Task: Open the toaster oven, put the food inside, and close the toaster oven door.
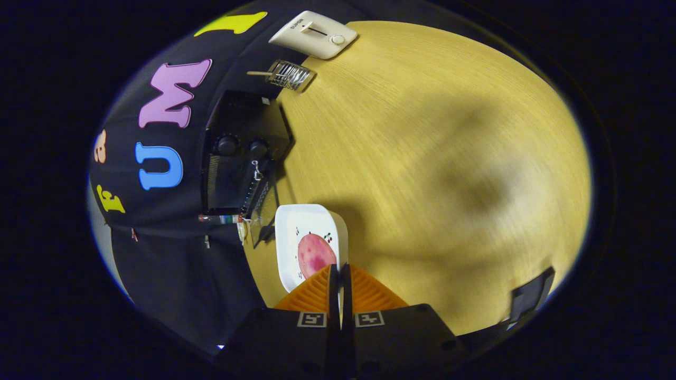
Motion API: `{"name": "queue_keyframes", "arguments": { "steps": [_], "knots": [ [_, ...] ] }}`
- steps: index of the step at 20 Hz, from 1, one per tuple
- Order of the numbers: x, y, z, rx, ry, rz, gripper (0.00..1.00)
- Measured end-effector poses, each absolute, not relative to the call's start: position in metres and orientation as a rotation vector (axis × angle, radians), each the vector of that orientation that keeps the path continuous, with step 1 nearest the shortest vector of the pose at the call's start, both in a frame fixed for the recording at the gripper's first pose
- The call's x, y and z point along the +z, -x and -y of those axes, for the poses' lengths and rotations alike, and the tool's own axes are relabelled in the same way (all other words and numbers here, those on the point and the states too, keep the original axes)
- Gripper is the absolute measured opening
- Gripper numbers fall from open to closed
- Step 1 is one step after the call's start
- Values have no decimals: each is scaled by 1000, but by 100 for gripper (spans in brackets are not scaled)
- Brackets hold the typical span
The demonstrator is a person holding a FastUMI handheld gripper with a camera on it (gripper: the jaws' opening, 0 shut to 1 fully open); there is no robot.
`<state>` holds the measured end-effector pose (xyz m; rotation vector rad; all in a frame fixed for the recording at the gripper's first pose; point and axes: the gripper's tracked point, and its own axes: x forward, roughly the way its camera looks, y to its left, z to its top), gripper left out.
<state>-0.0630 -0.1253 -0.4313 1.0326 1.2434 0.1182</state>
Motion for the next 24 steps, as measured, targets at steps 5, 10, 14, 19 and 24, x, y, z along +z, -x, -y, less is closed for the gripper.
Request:
{"name": "queue_keyframes", "arguments": {
  "steps": [5,10,14,19,24],
  "knots": [
    [-405,50,47,104,-1153,-1157,5],
    [-405,10,-4,-14,-1239,-1036,5],
    [-417,-34,-26,-182,-1306,-922,5],
    [-421,-95,-50,-347,-1434,-772,5],
    [-422,-145,-80,-441,-1499,-663,5]
  ]
}}
